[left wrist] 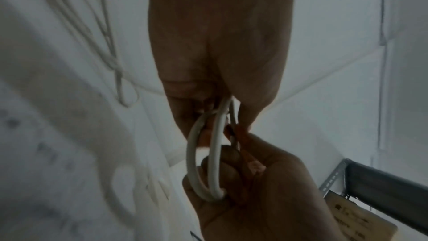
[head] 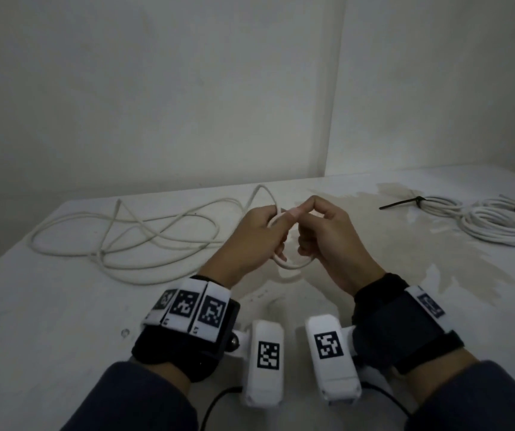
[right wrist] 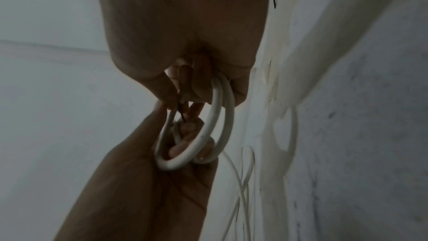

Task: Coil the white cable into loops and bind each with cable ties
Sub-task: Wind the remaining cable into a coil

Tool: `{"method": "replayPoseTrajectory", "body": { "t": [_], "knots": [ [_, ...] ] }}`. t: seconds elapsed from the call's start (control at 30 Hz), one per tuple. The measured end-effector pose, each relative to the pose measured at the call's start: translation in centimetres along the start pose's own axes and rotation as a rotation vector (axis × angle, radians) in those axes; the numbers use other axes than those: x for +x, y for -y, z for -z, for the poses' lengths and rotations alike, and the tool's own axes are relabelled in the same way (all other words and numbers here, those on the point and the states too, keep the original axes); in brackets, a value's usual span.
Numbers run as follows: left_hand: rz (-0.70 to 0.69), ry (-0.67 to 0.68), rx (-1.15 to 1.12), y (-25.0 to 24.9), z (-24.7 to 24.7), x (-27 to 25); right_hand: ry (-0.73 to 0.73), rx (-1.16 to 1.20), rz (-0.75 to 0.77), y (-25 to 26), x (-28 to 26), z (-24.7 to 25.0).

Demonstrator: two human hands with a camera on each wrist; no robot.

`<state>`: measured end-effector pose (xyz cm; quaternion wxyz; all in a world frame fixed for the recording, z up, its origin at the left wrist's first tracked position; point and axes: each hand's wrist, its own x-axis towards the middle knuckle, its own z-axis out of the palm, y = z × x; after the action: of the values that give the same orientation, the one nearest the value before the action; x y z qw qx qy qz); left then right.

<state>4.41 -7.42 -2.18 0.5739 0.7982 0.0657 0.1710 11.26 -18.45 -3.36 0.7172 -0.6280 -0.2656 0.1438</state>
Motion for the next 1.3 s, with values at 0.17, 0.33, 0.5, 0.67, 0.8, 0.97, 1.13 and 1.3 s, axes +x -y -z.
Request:
{"method": "replayPoseTrajectory", "body": {
  "t": [0.17, 0.33, 0.5, 0.67, 0.8, 0.97, 1.13, 1.3],
  "knots": [
    [0.004, 0.179, 0.160, -0.9, 1.6, -0.2, 0.076, 0.063, -0.012, 0.5, 0.1, -0.2],
    [-0.008, 0.231, 0.347, -1.1, 1.7, -0.4, 0.148, -0.214, 0.047, 0.7, -0.4, 0.2],
    [-0.063, 0.271, 0.379, -1.4, 1.9, -0.7, 0.136, -0.222, 0.014, 0.7, -0.2, 0.3],
    [-0.150, 0.126, 0.267, -1.1, 2.0, -0.6, 0.014, -0.133, -0.065, 0.4, 0.2, 0.1],
    [-0.175, 0.070, 0.266, -1.0, 2.1, -0.4, 0.012, -0.096, -0.089, 0.2, 0.3, 0.0],
    [-0.161, 0.035, 0.298, -0.6, 1.9, -0.2, 0.038, -0.012, -0.131, 0.3, 0.2, -0.1],
    [-0.061, -0.114, 0.156, 0.6, 1.9, 0.4, 0.092, 0.201, -0.131, 0.5, -0.1, 0.1],
    [0.027, -0.221, -0.029, 1.4, 1.9, 0.8, 0.030, 0.091, 0.019, 0.2, -0.4, -0.1]
  ]
}}
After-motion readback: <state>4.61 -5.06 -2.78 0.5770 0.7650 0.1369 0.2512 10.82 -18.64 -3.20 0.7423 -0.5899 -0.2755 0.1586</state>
